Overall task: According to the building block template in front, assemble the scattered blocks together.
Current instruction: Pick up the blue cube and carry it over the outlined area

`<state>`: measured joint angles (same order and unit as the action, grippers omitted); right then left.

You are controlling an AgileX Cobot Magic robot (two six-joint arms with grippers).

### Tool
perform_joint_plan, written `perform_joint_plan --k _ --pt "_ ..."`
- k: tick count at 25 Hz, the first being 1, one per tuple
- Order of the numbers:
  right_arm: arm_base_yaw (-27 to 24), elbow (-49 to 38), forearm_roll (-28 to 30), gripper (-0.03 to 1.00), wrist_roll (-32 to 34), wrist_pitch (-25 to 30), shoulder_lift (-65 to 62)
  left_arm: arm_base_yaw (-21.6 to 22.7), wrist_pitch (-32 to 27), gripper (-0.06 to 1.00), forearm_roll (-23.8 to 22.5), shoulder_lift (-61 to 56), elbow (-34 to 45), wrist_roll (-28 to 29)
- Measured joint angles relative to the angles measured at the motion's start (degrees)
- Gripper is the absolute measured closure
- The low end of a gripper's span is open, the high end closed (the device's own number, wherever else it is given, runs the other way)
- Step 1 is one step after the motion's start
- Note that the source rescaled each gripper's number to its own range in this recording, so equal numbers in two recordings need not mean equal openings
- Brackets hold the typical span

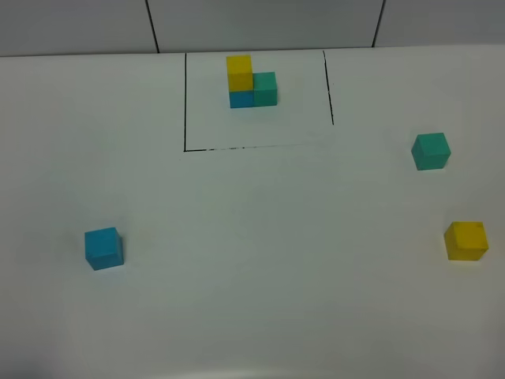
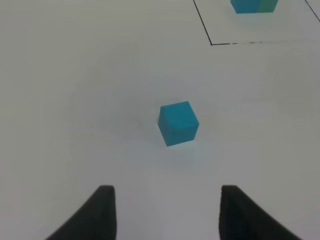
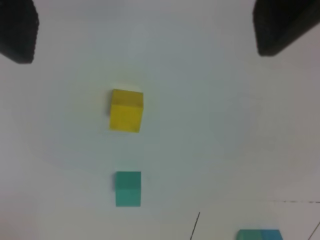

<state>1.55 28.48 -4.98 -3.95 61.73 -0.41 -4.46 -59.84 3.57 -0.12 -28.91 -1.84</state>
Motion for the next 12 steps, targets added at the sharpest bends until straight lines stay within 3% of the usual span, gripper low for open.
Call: perform_joint_plan --k 12 --pt "0.0 0.0 0.0 0.22 0.0 0.0 0.0 0.0 0.0 0.9 0.0 0.0 0.0 0.0"
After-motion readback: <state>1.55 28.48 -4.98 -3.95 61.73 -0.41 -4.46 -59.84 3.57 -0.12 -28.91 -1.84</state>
